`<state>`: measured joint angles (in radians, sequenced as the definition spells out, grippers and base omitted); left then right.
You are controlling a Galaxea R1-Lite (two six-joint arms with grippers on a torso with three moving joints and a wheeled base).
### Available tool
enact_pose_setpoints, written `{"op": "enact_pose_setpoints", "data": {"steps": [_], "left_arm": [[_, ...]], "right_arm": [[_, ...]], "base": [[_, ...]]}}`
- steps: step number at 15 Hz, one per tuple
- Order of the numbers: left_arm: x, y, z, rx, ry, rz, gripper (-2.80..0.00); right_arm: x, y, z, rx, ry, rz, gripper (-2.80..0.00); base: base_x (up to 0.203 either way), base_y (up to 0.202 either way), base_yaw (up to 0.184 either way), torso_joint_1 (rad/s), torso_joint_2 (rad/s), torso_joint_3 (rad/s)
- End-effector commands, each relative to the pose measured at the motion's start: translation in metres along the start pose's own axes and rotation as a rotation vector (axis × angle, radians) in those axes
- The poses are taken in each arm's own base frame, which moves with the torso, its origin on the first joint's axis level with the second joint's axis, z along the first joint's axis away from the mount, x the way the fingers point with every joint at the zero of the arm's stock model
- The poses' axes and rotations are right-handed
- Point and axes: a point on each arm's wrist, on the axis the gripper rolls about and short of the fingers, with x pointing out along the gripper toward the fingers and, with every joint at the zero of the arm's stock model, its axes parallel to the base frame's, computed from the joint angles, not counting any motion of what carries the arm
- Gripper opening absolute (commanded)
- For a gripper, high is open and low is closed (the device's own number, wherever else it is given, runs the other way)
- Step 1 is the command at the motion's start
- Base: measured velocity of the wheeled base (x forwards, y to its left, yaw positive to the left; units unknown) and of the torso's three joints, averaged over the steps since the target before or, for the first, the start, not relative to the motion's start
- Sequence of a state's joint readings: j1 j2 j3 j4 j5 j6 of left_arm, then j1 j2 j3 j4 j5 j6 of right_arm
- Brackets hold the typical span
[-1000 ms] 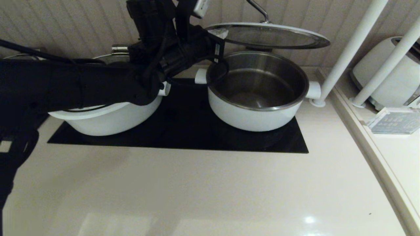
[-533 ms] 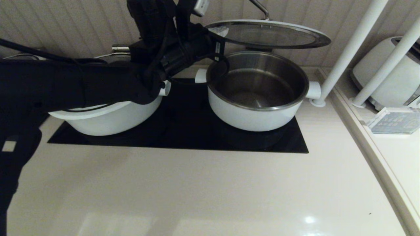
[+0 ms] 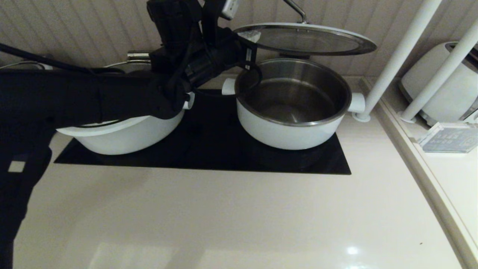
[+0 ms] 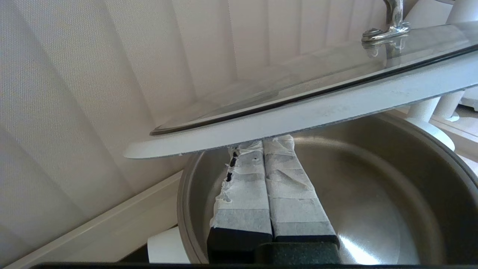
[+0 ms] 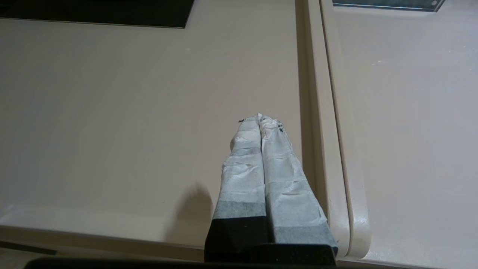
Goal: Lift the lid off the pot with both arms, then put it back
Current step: Open the pot lid completely
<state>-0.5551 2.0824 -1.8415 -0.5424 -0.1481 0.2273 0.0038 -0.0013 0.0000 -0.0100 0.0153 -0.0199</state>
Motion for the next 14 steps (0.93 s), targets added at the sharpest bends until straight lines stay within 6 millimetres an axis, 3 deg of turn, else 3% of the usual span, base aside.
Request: {"op": "enact_pose_setpoints", "data": {"steps": [1,14], "left_arm": [[0.003,0.0,-0.003,0.001,-0.001,-0.001,-2.8],[0.008,0.006,0.007,0.013,-0.058,0.02,-2.8]], "right_arm": [[0.0,0.0,0.0,0.0,0.001,0.001,-2.8],[0.0,0.0,0.0,-0.001,0.001,0.001,-2.8]], "base": [[0.0,0.0,0.0,0.0,0.0,0.0],[0.0,0.0,0.0,0.0,0.0,0.0]]}}
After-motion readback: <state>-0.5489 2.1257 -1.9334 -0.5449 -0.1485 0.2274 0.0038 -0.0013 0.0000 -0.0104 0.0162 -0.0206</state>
